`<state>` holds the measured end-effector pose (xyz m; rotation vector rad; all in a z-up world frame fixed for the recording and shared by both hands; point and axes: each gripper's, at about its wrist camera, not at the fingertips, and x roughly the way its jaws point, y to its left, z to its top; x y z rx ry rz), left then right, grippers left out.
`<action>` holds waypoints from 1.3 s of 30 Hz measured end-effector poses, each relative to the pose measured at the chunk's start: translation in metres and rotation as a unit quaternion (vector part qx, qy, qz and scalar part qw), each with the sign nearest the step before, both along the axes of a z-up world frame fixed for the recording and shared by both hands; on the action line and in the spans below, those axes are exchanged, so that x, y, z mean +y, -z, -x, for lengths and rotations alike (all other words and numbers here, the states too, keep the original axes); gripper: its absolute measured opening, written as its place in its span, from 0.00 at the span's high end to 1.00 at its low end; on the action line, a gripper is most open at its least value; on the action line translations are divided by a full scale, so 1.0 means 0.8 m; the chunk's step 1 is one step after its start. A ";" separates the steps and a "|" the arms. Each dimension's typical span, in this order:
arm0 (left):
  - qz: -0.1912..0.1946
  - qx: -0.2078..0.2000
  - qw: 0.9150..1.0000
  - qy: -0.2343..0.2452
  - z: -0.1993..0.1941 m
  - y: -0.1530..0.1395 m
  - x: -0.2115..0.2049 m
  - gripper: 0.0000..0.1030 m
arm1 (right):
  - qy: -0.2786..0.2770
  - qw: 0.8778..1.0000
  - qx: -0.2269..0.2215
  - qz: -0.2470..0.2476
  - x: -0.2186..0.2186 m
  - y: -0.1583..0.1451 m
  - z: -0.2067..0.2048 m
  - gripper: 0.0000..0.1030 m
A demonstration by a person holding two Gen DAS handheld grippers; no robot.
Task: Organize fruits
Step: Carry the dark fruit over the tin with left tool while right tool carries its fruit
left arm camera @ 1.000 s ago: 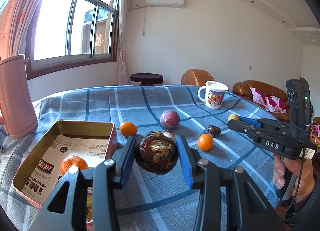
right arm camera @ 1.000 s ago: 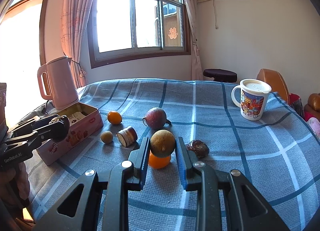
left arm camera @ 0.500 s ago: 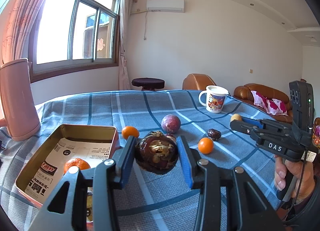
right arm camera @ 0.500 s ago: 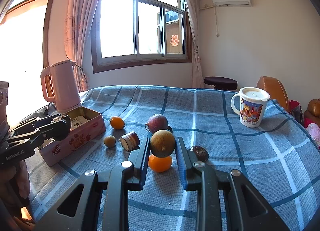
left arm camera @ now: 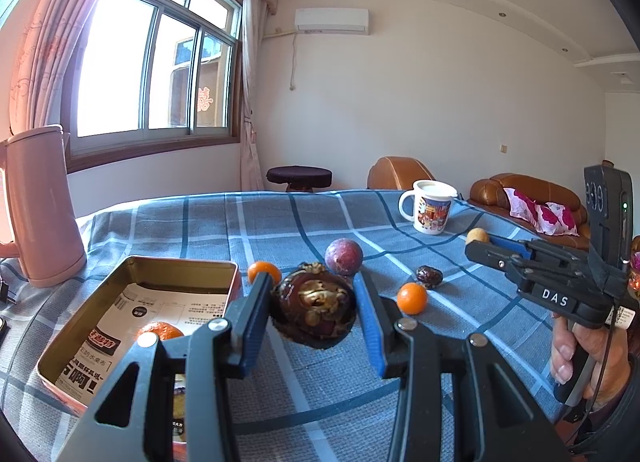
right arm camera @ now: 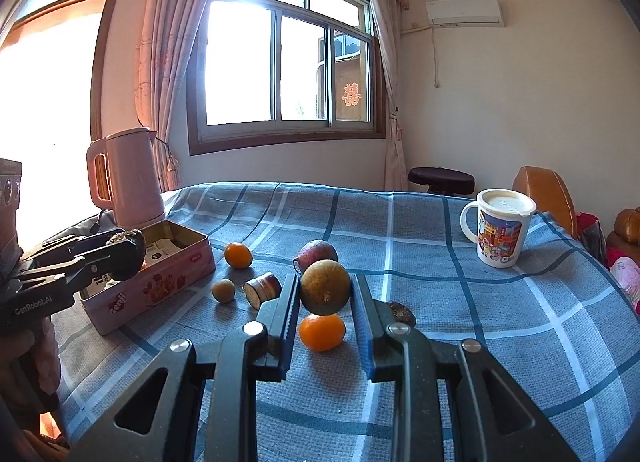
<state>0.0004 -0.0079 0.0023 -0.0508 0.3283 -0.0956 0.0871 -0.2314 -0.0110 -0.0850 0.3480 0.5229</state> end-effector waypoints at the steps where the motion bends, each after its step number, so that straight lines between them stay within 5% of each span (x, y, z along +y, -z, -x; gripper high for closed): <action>1: -0.002 -0.003 1.000 -0.001 0.001 -0.001 -0.001 0.58 | 0.000 1.000 -0.003 0.000 0.000 0.000 0.001 0.73; 24: -0.002 -0.015 1.000 -0.004 0.009 -0.005 -0.001 0.58 | -0.001 1.000 -0.028 0.006 0.001 -0.005 0.012 0.73; 39: 0.009 0.000 1.000 -0.029 0.007 -0.008 0.031 0.58 | -0.051 0.998 -0.013 0.034 0.056 0.000 0.009 0.73</action>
